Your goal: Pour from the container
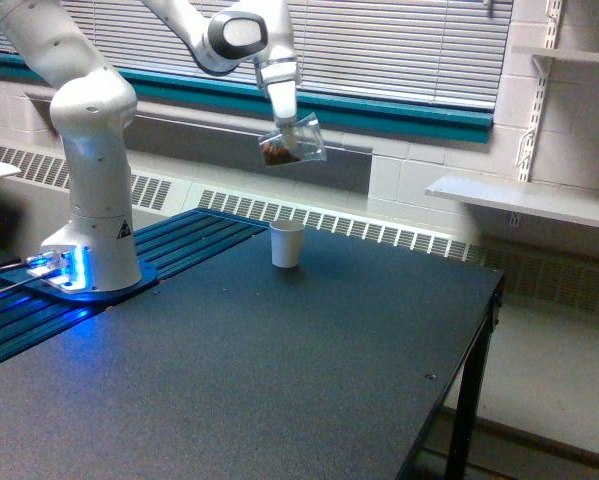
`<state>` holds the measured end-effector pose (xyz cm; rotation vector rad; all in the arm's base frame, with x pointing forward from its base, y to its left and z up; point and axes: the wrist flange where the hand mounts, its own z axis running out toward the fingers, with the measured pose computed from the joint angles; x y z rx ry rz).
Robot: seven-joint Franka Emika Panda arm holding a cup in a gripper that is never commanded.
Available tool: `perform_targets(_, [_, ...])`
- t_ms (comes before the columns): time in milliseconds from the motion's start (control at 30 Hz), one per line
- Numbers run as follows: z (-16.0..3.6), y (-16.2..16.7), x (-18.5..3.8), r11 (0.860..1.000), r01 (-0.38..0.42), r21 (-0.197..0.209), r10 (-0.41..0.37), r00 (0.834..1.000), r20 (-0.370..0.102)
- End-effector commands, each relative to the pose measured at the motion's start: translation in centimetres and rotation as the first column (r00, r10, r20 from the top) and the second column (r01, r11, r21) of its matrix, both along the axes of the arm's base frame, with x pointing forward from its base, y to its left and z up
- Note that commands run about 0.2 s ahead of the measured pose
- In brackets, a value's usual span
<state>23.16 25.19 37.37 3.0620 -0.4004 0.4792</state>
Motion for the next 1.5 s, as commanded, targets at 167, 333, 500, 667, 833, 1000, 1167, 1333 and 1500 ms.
perform_targets(167, [-2.6,0.1,-3.6,0.999,0.050,0.016,-0.049,0.997,-0.057])
perform_targets(333, [-3.8,-0.1,-4.5,0.998,0.060,0.026,-0.057,0.994,-0.090])
perform_targets(500, [-5.0,-0.4,-5.2,0.997,0.069,0.028,-0.065,0.990,-0.127])
perform_targets(667, [-6.2,-0.4,-5.7,0.996,0.077,0.033,-0.071,0.984,-0.160])
perform_targets(833, [-7.0,-0.2,-6.1,0.996,0.084,0.041,-0.075,0.980,-0.184])
perform_targets(1000, [-7.9,0.1,-6.6,0.995,0.091,0.046,-0.079,0.974,-0.214])
perform_targets(1167, [-8.7,0.3,-6.9,0.994,0.096,0.048,-0.082,0.967,-0.241])
perform_targets(1333, [-9.4,0.2,-6.8,0.993,0.106,0.046,-0.090,0.960,-0.266])
perform_targets(1500, [-9.8,0.0,-6.4,0.992,0.116,0.049,-0.098,0.957,-0.273])
